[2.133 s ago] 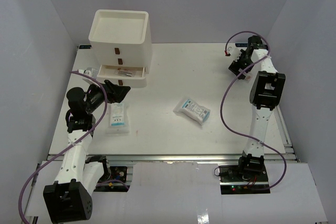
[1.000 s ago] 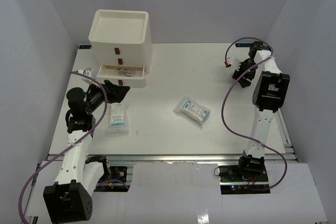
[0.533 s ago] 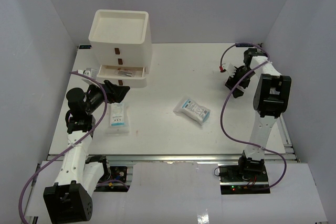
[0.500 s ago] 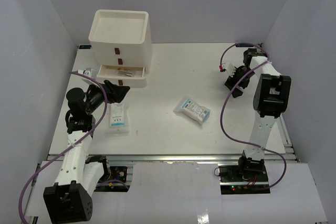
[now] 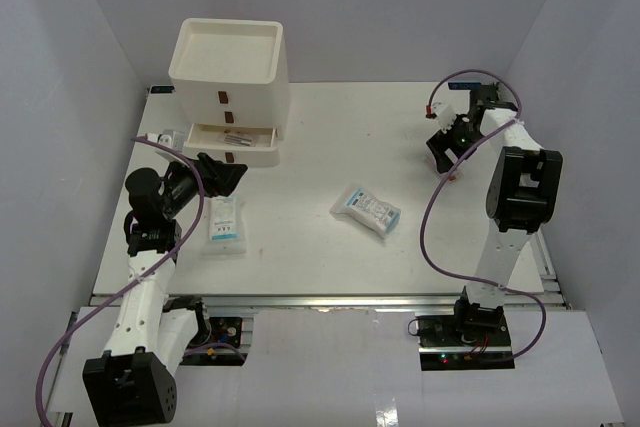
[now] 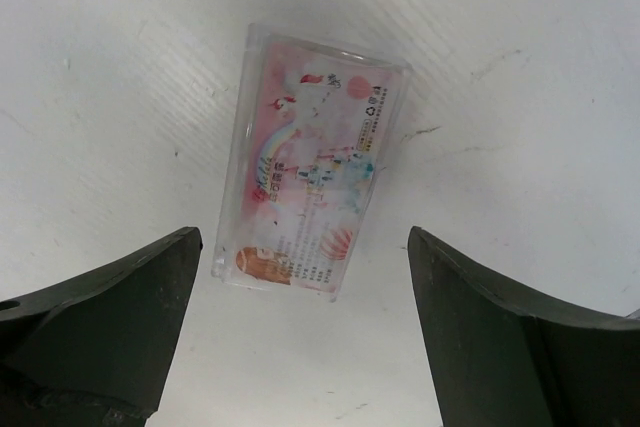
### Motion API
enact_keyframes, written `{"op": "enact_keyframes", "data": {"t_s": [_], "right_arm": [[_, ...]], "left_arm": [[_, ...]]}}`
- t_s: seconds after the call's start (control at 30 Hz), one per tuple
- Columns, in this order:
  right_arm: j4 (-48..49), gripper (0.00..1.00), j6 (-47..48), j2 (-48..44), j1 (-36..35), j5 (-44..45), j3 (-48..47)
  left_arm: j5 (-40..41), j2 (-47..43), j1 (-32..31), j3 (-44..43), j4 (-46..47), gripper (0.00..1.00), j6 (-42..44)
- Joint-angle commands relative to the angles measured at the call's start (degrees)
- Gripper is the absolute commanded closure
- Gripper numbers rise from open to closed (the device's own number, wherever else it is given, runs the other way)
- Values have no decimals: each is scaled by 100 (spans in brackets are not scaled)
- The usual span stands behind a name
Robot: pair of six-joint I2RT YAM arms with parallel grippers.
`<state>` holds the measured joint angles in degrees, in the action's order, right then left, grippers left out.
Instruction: Organize the makeup
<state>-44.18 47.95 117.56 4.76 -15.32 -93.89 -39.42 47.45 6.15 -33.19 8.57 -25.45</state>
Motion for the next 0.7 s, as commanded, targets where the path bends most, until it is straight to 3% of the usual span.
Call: {"op": "enact_keyframes", "data": {"t_s": [0.0,0.27,0.5,0.6,0.67], "right_arm": [[330,10,-1436,-56,-45,113,52],[1181,10,-1660,-459,-116,302,1111],[1636,10,-1664,-417,-123,725,1516],[1724,4,-1754,-478,-147,726,1612],[1723,7,-1780,-506,-162,695,1663]], "left_arm": [[1,-166,-9,-30,13,2,102],[-10,-189,-9,-21,22,2,102],[-4,-201,-9,-20,22,2,102],[-18,-192,-2,-12,20,2,102],[-63,-186,-6,-6,51,2,90]]}}
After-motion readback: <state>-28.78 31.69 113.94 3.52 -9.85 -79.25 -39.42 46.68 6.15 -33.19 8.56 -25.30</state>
